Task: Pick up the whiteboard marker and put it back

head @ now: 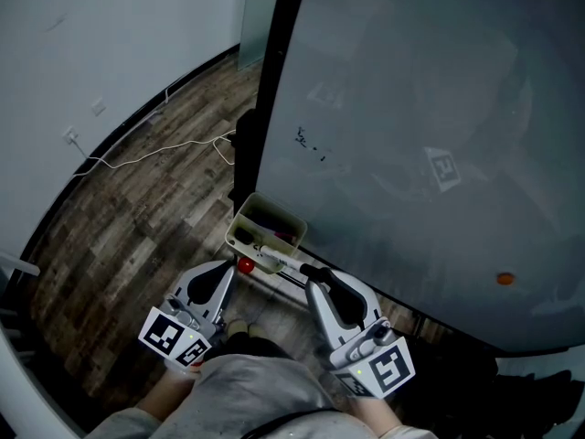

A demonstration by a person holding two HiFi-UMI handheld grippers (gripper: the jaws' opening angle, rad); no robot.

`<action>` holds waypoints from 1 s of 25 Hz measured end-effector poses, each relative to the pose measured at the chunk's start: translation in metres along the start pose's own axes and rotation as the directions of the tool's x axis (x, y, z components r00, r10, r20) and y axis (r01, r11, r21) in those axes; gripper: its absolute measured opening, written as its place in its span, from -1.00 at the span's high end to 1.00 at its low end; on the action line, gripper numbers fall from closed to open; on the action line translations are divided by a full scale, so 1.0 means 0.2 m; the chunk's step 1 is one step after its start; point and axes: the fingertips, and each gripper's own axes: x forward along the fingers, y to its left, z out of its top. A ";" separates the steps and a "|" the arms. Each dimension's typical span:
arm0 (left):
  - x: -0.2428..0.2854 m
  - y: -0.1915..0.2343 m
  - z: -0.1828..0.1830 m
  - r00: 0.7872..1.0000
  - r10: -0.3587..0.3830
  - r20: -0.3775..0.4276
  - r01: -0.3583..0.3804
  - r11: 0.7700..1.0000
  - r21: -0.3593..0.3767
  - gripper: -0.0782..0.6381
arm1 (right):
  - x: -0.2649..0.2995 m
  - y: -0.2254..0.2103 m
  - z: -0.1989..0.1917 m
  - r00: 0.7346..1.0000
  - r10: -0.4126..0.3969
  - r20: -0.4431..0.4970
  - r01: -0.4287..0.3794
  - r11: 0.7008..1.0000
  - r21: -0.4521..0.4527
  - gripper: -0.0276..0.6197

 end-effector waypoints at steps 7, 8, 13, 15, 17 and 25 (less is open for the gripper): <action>0.00 0.01 0.00 1.000 0.003 -0.002 -0.003 1.000 -0.006 0.74 | -0.01 0.00 0.03 1.000 -0.004 0.009 0.004 1.000 -0.002 0.68; 0.00 0.01 0.00 1.000 0.003 -0.003 -0.003 1.000 -0.004 0.74 | -0.01 0.00 0.04 1.000 -0.004 0.015 0.004 1.000 -0.002 0.68; 0.00 0.01 0.00 1.000 0.004 -0.001 -0.004 1.000 -0.005 0.74 | -0.02 0.00 0.07 1.000 0.002 0.031 -0.002 1.000 0.003 0.68; 0.00 0.02 0.00 1.000 0.005 -0.001 -0.005 1.000 -0.005 0.74 | -0.03 0.00 0.08 0.999 0.003 0.032 -0.003 1.000 0.003 0.68; 0.00 0.02 -0.01 1.000 0.006 -0.003 -0.006 1.000 -0.005 0.74 | -0.03 -0.01 0.08 0.999 0.004 0.034 -0.004 1.000 0.004 0.68; 0.00 0.03 -0.01 1.000 0.014 0.004 -0.014 1.000 -0.014 0.74 | -0.03 -0.02 0.08 0.999 0.012 0.037 -0.013 1.000 0.011 0.68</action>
